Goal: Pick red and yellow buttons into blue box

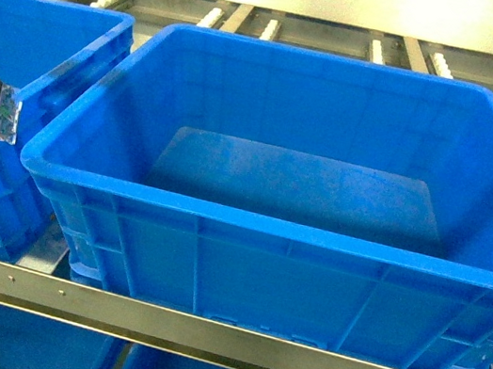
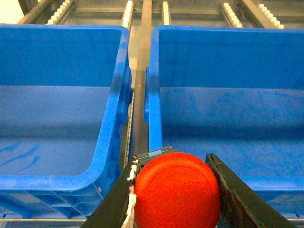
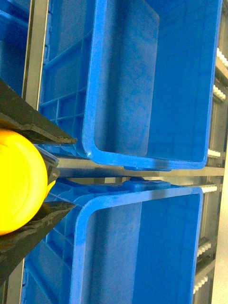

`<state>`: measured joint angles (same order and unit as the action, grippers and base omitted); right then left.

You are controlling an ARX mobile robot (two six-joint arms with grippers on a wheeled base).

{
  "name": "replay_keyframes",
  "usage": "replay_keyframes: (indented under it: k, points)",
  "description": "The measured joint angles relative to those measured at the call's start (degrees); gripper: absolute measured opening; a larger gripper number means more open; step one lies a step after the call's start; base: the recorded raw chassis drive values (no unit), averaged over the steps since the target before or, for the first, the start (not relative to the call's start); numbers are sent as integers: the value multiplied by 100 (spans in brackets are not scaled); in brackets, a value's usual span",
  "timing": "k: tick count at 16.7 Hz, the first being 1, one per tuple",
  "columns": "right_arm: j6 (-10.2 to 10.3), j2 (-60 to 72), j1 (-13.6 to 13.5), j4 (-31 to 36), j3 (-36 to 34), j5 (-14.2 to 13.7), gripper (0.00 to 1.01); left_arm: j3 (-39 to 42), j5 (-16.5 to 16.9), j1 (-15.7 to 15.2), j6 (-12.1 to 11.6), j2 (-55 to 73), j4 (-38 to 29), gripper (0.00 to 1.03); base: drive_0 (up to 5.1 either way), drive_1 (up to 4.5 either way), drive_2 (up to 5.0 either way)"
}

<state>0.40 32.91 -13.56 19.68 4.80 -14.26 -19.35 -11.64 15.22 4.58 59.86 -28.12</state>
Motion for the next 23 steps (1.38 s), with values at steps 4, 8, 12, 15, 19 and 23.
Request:
replay_keyframes:
  k: [4, 8, 12, 15, 19, 23]
  points:
    - [2, 0, 0, 0, 0, 0, 32, 0, 2, 0, 0, 0, 0, 33, 0, 0, 0]
    - [2, 0, 0, 0, 0, 0, 32, 0, 2, 0, 0, 0, -2, 33, 0, 0, 0]
    - [2, 0, 0, -2, 0, 0, 32, 0, 2, 0, 0, 0, 0, 33, 0, 0, 0]
    - [2, 0, 0, -9, 0, 0, 32, 0, 2, 0, -2, 0, 13, 33, 0, 139, -139]
    - [2, 0, 0, 11, 0, 0, 32, 0, 0, 0, 0, -17, -15, 33, 0, 302, -302]
    - [2, 2, 0, -2, 0, 0, 32, 0, -13, -4, -2, 20, 7, 33, 0, 0, 0]
